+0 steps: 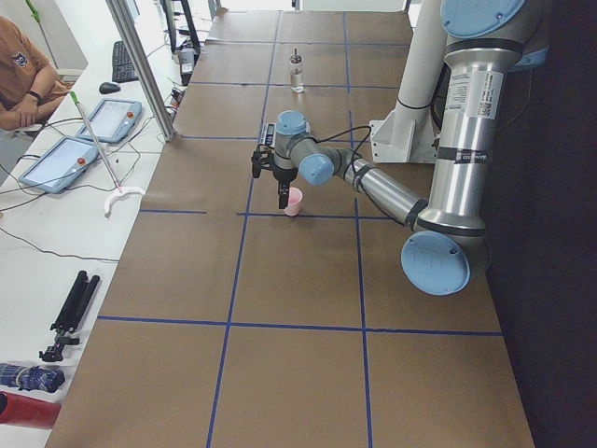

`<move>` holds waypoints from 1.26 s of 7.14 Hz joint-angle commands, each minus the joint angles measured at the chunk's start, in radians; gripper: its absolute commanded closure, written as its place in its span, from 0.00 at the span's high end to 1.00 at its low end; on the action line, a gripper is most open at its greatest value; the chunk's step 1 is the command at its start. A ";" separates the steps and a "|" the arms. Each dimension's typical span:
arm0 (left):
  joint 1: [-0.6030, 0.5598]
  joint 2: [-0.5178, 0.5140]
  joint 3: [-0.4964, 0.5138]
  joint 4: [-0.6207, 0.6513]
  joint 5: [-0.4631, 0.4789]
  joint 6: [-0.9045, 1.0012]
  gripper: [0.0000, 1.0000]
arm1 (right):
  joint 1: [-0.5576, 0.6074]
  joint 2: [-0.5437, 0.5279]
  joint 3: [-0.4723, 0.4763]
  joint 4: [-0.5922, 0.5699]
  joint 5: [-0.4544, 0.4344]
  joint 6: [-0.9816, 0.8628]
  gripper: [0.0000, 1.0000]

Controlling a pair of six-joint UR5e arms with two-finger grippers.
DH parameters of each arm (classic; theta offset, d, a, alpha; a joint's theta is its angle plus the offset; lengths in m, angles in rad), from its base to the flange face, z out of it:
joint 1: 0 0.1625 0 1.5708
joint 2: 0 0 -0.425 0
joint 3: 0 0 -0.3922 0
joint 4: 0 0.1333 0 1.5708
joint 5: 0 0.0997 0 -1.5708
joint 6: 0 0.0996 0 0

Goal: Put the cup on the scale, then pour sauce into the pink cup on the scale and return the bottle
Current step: 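Move the left gripper down toward the pink paper cup, then close the left gripper around the pink cup's rim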

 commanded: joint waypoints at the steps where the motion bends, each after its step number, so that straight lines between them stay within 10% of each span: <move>1: 0.028 -0.001 0.011 -0.014 0.009 -0.027 1.00 | 0.000 0.003 0.000 0.000 0.000 0.003 1.00; 9: 0.081 -0.013 0.091 -0.034 0.012 -0.016 1.00 | 0.000 0.003 0.002 0.000 0.000 0.001 1.00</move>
